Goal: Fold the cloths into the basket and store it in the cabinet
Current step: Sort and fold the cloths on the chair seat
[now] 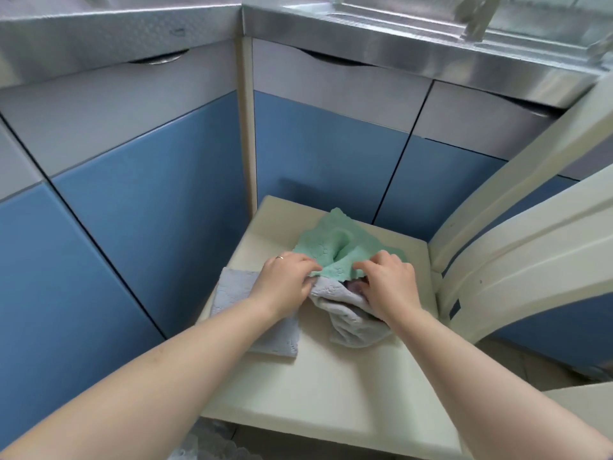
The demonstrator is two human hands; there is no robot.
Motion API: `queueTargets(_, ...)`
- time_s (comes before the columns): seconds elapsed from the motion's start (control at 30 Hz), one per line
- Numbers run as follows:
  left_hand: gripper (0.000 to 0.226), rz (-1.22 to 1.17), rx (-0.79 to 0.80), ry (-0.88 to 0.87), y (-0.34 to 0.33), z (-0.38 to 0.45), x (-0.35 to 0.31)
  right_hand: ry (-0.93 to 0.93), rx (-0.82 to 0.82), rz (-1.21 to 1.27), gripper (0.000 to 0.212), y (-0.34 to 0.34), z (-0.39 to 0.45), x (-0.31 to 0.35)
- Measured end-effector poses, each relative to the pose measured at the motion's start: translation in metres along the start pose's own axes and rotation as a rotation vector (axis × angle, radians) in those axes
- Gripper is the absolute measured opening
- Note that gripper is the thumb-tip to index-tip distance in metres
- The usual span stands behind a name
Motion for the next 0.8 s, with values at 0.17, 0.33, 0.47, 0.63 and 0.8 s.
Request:
queueTargets(0.17,0.033,0.008,0.069,0.056,-0.009,0.021,0.002,0.016,-0.044,-0.103,0.023,-0.001,0.015,0.004)
queueTargets(0.33,0.026,0.001,0.019,0.064,-0.005,0.023,0.010,0.202,-0.128,0.047,0.014,0.007,0.017,0.011)
queueTargets(0.47,0.022,-0.113,-0.074,0.037,0.007,0.026,0.002,0.381,-0.050,0.144,0.030,0.008,0.017,0.037)
queueTargets(0.63,0.021,-0.207,-0.085,0.010,0.019,0.031,-0.003,0.242,-0.069,0.357,0.024,0.025,0.030,0.039)
queueTargets(0.8,0.029,-0.247,0.017,0.157,0.013,0.031,0.013,0.170,-0.176,0.475,0.013,0.064,0.023,0.023)
Point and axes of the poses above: each hand's wrist, its own z-axis towards the middle knuckle, its own y-axis out of the back of the hand, x = y × z, the point moved 5 cm from there along z, towards the middle knuckle, and after that the axes turned 15 degrees about x, right-handed, at the moved point
